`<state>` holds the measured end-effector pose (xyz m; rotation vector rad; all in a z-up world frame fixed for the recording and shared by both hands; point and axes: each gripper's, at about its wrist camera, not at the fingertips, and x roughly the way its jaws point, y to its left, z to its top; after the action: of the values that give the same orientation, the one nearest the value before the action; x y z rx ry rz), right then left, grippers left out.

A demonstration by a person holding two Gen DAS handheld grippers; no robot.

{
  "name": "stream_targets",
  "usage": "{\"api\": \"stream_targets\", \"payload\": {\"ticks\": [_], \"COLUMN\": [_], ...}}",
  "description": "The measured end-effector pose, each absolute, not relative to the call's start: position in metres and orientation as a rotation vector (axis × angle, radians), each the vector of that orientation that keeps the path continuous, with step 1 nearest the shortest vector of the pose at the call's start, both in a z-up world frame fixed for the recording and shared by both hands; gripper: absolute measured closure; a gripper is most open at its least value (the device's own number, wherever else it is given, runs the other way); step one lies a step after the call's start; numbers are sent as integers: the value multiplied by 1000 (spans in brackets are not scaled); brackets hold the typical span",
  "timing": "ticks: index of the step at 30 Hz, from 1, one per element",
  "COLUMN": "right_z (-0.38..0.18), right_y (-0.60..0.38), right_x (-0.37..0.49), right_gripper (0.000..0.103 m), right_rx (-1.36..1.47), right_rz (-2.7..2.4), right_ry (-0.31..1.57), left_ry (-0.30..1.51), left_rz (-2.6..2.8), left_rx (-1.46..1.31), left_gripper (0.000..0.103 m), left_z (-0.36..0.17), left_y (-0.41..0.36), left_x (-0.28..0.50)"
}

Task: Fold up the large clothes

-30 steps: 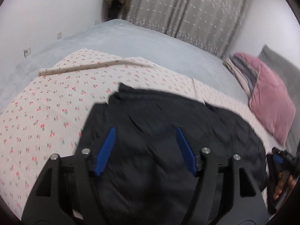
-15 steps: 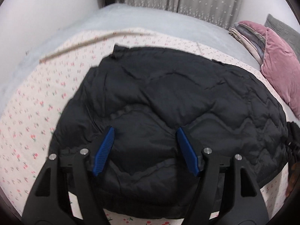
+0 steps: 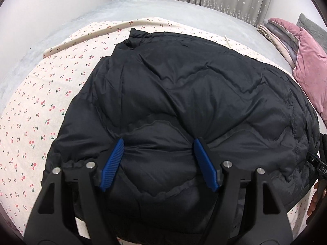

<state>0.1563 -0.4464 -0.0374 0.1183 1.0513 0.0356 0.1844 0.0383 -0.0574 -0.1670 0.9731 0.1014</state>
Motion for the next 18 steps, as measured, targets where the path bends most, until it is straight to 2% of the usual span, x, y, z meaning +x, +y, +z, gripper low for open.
{"api": "stream_targets", "payload": {"ticks": [6, 18], "right_z": [-32, 13], "right_y": [-445, -469], "right_x": [154, 129], "right_gripper": [9, 9], "right_rx": [101, 229], "right_rz": [23, 14], "right_ry": [1052, 930], "left_ry": [974, 915], "left_rz": [94, 35], "left_rx": [-185, -202], "left_gripper": [31, 31], "left_z": [-52, -26], "left_y": [42, 37], "left_x": [183, 170]}}
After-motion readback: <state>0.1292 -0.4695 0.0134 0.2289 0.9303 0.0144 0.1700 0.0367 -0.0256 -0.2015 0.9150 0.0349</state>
